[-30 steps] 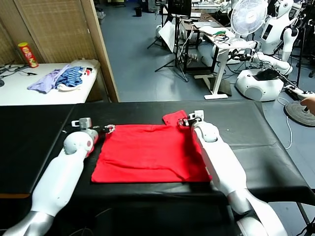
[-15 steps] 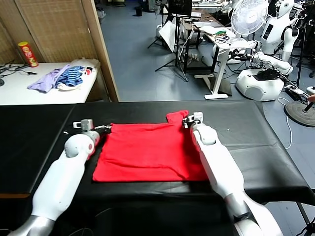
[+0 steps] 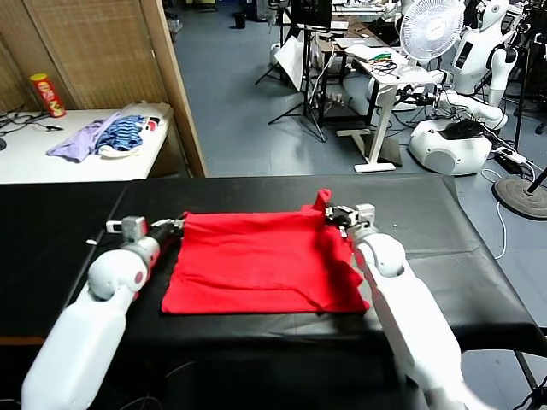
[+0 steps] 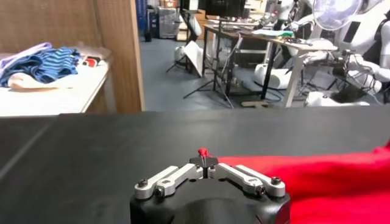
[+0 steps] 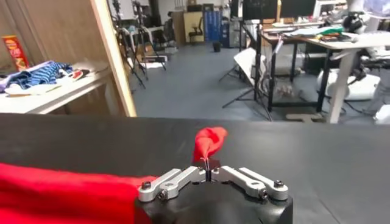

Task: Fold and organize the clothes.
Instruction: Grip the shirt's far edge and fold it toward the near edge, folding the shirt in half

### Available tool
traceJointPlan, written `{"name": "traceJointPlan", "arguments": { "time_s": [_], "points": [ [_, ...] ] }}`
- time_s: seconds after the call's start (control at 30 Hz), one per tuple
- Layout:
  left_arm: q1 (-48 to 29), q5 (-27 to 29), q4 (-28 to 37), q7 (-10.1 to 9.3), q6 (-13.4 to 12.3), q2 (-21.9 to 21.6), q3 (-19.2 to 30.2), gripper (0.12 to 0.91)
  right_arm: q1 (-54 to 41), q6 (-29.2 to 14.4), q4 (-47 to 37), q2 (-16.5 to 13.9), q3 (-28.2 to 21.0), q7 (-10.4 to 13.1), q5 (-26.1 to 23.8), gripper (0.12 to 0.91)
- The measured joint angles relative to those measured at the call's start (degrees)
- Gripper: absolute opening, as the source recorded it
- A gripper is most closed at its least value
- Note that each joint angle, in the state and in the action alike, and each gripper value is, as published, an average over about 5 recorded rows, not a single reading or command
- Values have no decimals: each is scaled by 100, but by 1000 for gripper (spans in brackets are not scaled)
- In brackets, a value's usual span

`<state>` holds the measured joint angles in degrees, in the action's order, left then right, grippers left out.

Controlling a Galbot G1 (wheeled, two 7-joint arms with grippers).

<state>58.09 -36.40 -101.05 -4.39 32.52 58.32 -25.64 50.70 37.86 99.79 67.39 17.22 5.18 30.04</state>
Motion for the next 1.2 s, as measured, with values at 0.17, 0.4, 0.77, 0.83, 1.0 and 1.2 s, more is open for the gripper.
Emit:
{"name": "traceJointPlan", "arguments": {
  "time_s": [0.17, 0.4, 0.77, 0.83, 1.0, 1.2],
  "points": [
    [478, 175, -382, -86, 108, -3, -228, 126, 445, 248, 589, -195, 93, 26, 26, 123],
    [1044, 730, -832, -189, 158, 62, -493, 126, 1060, 386, 1162, -251, 180, 17, -215, 123],
    [1854, 1185, -1277, -73, 302, 227, -636, 267, 1777, 257, 1651, -239, 394, 2, -509, 481],
    [1966, 1213, -1357, -67, 317, 236, -667, 383, 1835, 240, 1750, -269, 508, 8, -505, 582],
    [2208, 1245, -1620, -50, 320, 197, -807, 662, 1775, -7, 1791, -206, 732, 137, -556, 779],
    [1962, 791, -1521, -166, 265, 237, -846, 794, 1279, -307, 1203, 163, 580, 178, -945, 798]
  ]
}}
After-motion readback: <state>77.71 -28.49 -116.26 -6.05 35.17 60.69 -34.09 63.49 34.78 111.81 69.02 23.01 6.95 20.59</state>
